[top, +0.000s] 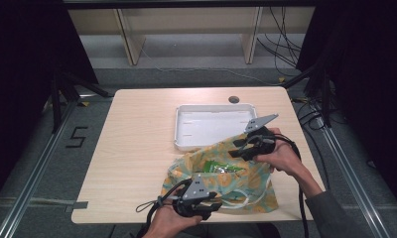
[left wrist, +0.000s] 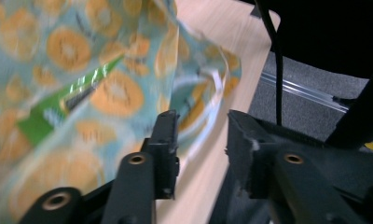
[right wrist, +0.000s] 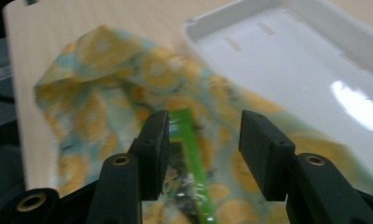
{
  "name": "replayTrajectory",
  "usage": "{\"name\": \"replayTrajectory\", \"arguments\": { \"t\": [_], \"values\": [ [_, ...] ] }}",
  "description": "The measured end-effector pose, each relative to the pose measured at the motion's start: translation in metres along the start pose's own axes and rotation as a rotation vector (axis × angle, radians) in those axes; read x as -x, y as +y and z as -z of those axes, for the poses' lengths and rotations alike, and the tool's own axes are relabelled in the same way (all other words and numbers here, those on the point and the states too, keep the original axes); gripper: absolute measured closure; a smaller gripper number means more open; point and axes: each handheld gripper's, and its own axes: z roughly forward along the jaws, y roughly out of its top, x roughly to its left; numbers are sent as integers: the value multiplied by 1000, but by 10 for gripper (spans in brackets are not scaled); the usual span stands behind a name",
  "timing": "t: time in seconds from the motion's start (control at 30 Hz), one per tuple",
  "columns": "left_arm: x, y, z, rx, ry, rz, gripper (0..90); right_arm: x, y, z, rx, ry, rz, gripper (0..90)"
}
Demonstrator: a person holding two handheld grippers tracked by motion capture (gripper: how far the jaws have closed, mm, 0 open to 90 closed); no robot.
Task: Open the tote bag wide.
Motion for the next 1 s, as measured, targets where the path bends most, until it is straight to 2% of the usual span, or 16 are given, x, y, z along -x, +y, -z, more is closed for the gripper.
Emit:
{"name": "replayTrajectory", "arguments": {
  "t": [0.07,0.17,0.27,0.3,0.33,0.37,0.4,0.5,0.53,0.57,0.6,0.67,0.7,0.8,0.83,1.0],
  "values": [
    [-1,-15,1,-7,-9,80,726,-1,-2,-11,-28,9,24,546],
    [-6,-23,-6,-26,-22,87,758,-1,-6,-23,-71,-6,8,558],
    [-7,-27,-12,-54,-3,92,775,0,-7,-30,-110,-28,0,560],
    [-8,-28,-15,-61,-4,73,789,0,-9,-35,-110,-32,-5,560],
    [-6,-30,-18,-68,2,98,802,0,-9,-37,-135,-37,-1,561],
    [-7,-30,-23,-82,0,68,829,0,-11,-42,-167,-41,-26,560],
    [-5,-30,-27,-80,-5,83,837,3,-12,-46,-151,-48,-4,560],
    [-5,-30,-35,-83,1,75,859,5,-14,-52,-172,-44,-17,554],
    [-7,-29,-36,-100,5,39,867,5,-15,-52,-183,-55,-2,549],
    [-6,-29,-39,-92,13,51,875,5,-15,-53,-191,-55,1,548],
    [-9,-28,-40,-104,7,29,883,4,-15,-54,-196,-61,1,546],
    [-9,-28,-42,-100,9,37,894,4,-15,-55,-194,-52,-1,542],
    [-11,-26,-45,-105,5,21,896,3,-15,-57,-211,-54,-7,534],
    [-11,-24,-50,-107,12,45,897,3,-16,-63,-241,-48,-21,521],
    [-14,-23,-52,-122,14,-2,897,5,-17,-64,-244,-46,-6,521],
    [-17,-20,-61,-132,28,-1,896,9,-23,-69,-256,-33,-41,510]
  ]
}}
